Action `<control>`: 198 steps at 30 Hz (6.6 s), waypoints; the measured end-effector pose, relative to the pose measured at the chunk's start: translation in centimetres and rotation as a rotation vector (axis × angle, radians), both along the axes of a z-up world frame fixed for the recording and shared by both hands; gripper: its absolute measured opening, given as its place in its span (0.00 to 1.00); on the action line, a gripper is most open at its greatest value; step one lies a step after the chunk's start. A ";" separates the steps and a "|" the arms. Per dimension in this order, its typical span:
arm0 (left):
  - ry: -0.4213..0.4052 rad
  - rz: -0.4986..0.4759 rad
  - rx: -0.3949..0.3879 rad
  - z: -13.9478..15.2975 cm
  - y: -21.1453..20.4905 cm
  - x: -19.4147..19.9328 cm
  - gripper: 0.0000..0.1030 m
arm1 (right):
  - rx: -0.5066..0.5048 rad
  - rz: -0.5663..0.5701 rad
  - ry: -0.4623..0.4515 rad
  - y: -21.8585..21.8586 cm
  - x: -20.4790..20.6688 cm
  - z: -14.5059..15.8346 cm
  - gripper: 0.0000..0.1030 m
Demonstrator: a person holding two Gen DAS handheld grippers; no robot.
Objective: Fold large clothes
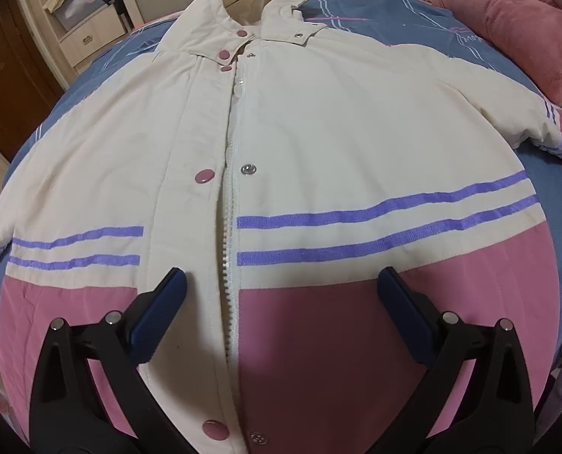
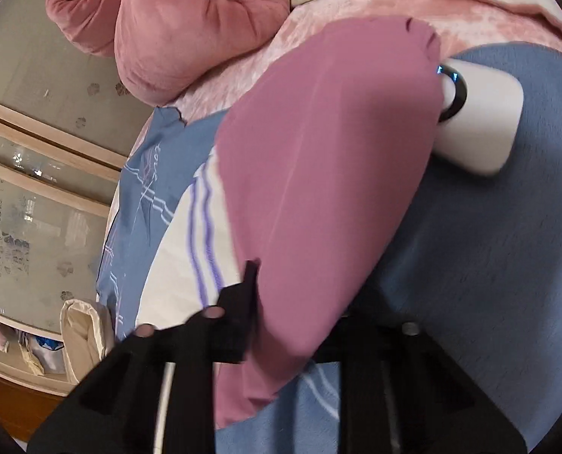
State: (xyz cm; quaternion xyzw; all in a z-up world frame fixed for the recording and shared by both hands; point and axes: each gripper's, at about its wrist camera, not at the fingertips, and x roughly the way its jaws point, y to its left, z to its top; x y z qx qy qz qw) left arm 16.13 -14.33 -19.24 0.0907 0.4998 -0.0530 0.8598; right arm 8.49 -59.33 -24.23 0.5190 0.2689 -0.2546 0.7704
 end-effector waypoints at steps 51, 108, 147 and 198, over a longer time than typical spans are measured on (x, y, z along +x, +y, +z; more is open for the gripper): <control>-0.004 0.209 -0.259 3.3 8.9 4.0 0.98 | -0.378 0.660 -0.209 18.1 5.7 6.8 0.84; -0.080 0.401 -0.137 1.1 14.2 8.6 0.45 | -0.062 1.017 -0.359 23.4 9.9 5.8 0.77; -0.042 0.286 -0.269 -0.2 12.7 12.3 0.50 | -0.659 1.003 0.111 32.0 13.1 2.3 0.65; -0.016 0.268 -0.043 -1.0 17.0 -3.5 0.89 | -0.109 1.562 -0.294 37.6 4.8 3.4 0.04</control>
